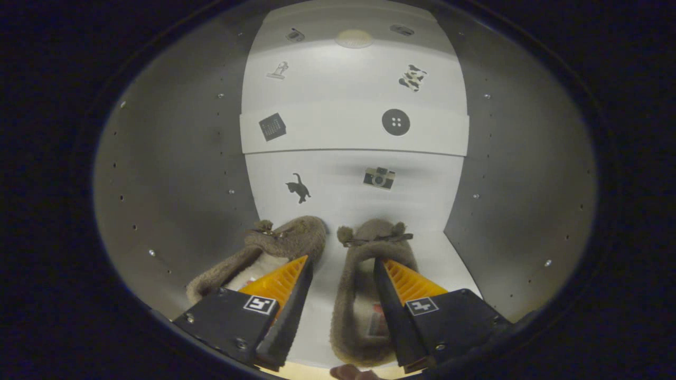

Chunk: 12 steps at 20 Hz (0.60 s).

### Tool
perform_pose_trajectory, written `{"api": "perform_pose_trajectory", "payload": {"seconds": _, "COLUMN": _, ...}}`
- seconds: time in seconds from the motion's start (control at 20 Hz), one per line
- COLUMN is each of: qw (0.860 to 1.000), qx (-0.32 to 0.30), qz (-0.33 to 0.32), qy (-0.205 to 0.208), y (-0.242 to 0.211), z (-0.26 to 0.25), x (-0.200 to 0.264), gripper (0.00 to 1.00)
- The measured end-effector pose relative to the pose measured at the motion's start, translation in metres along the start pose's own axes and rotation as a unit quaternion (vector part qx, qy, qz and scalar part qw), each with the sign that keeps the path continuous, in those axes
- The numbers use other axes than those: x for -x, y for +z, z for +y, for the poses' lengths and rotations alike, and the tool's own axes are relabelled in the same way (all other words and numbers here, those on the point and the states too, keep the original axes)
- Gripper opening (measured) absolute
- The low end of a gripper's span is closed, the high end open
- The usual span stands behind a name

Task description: Open the shoe cabinet door, grab the shoes and put them into the shoe cabinet, then close the shoe cabinet door.

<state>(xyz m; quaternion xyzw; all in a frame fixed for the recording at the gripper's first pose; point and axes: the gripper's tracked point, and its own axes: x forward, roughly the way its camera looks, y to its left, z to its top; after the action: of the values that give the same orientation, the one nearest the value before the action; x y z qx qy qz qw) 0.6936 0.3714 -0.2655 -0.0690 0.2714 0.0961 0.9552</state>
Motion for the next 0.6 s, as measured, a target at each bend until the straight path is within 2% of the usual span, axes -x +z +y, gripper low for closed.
{"api": "perform_pose_trajectory", "payload": {"seconds": 0.15, "qw": 0.999, "qx": 0.025, "qz": -0.029, "qy": -0.024, "y": 0.017, "z": -0.008, "x": 0.032, "gripper": 0.78}}
{"api": "perform_pose_trajectory", "payload": {"seconds": 0.25, "qw": 0.998, "qx": 0.029, "qz": -0.042, "qy": -0.023, "y": 0.021, "z": -0.004, "x": 0.059, "gripper": 0.79}}
{"api": "perform_pose_trajectory", "payload": {"seconds": 0.35, "qw": 0.997, "qx": 0.034, "qz": -0.063, "qy": -0.007, "y": 0.022, "z": 0.008, "x": 0.095, "gripper": 0.84}}
{"api": "perform_pose_trajectory", "payload": {"seconds": 0.5, "qw": 0.992, "qx": 0.053, "qz": -0.112, "qy": -0.016, "y": 0.021, "z": 0.015, "x": 0.160, "gripper": 0.86}}
{"api": "perform_pose_trajectory", "payload": {"seconds": 0.6, "qw": 0.987, "qx": 0.064, "qz": -0.145, "qy": -0.023, "y": 0.025, "z": 0.024, "x": 0.194, "gripper": 0.94}}
